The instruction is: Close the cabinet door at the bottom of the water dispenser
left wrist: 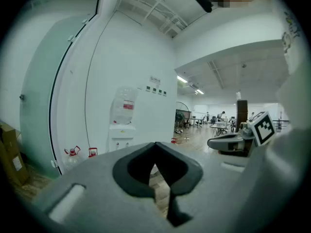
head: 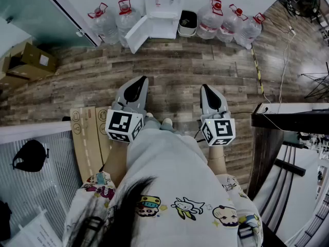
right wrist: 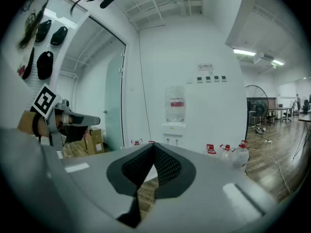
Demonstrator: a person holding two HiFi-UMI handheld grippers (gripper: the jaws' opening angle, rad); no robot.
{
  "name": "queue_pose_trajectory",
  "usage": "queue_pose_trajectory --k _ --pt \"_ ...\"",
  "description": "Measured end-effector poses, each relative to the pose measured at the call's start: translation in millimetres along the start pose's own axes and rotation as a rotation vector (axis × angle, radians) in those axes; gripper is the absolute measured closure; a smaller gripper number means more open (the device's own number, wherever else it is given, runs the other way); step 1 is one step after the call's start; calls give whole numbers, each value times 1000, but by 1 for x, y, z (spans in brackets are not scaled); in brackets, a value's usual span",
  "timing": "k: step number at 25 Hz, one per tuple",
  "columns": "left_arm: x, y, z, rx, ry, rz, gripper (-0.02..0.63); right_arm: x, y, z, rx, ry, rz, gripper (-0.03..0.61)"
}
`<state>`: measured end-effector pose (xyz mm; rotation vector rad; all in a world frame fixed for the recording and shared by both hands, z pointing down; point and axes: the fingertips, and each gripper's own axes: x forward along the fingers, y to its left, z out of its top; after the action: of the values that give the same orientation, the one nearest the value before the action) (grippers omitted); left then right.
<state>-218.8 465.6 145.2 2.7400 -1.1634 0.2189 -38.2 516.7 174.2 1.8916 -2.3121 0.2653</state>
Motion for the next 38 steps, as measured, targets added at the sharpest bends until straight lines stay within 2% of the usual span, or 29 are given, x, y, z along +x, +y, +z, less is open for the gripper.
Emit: queue_pose_trajectory --k 4,8,15,22,31,38 --pt "3 -5 3 -11 -15 8 612 -7 -10 2 18 -17 -12 569" --pt "3 -7 6 -16 -24 20 586 -11 -12 7 46 -47 19 563" --pt "11 -2 12 -25 -18 30 512 -2 -11 15 78 -68 78 488" --pt "30 21 3 -43 -1 37 469 29 -8 13 94 -55 104 462" --pt "106 92 7 -80 19 40 453 131 -28 28 92 -18 125 454" --pt "167 172 37 -72 4 55 453 227 -38 60 58 -24 136 456"
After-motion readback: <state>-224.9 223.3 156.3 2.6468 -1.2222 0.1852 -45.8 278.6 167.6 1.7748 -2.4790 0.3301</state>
